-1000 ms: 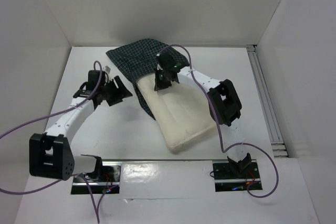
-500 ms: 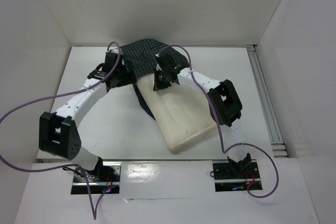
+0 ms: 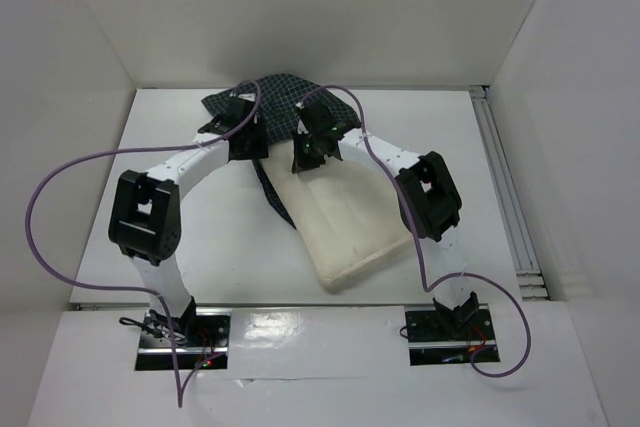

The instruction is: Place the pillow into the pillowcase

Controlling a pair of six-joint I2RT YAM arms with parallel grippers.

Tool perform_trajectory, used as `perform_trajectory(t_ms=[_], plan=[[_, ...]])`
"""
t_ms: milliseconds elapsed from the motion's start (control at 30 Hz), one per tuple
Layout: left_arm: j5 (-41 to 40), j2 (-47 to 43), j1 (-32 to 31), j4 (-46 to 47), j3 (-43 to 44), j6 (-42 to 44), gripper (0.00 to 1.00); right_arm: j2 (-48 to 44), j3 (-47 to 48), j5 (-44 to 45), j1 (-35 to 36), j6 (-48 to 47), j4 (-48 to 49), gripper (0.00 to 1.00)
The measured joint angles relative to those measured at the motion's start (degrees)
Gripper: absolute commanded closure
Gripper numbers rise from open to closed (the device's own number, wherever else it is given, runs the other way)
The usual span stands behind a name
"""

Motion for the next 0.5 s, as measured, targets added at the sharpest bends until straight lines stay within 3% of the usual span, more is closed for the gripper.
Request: perform_trajectory(t_ms=[167,300,333,367,400,500], plan=[[-1.0,4.1,-0.2,0.0,2.9,1.1,0.41,0.0,0.2,-0.1,0.0,-0.4,-0.1,1.0],[-1.7,4.9,-0.2,0.1,3.8,1.0,0.68,0.0,0.2,-0.2,0.0,-0.4,-0.1,1.0],[-1.9,4.9,-0.3,0.0,3.9,1.0,0.86,0.0,0.2,-0.2,0.0,-0.4,-0.1,1.0],[-1.9,4.9,-0.3,0.1,4.1,1.2,0.95,0.0,0.2,-0.2,0.0,-0.4,-0.1,1.0],[-2.1,4.9,-0.3,0.1,4.2,1.2,1.0,0.0,0.2,-0.2,0.0,-0.4,-0.1,1.0],[-1.6,4.9,-0.3,-0.2,4.9,1.0,1.0,0.0,0.2,-0.2,0.0,-0.4,-0.1,1.0]])
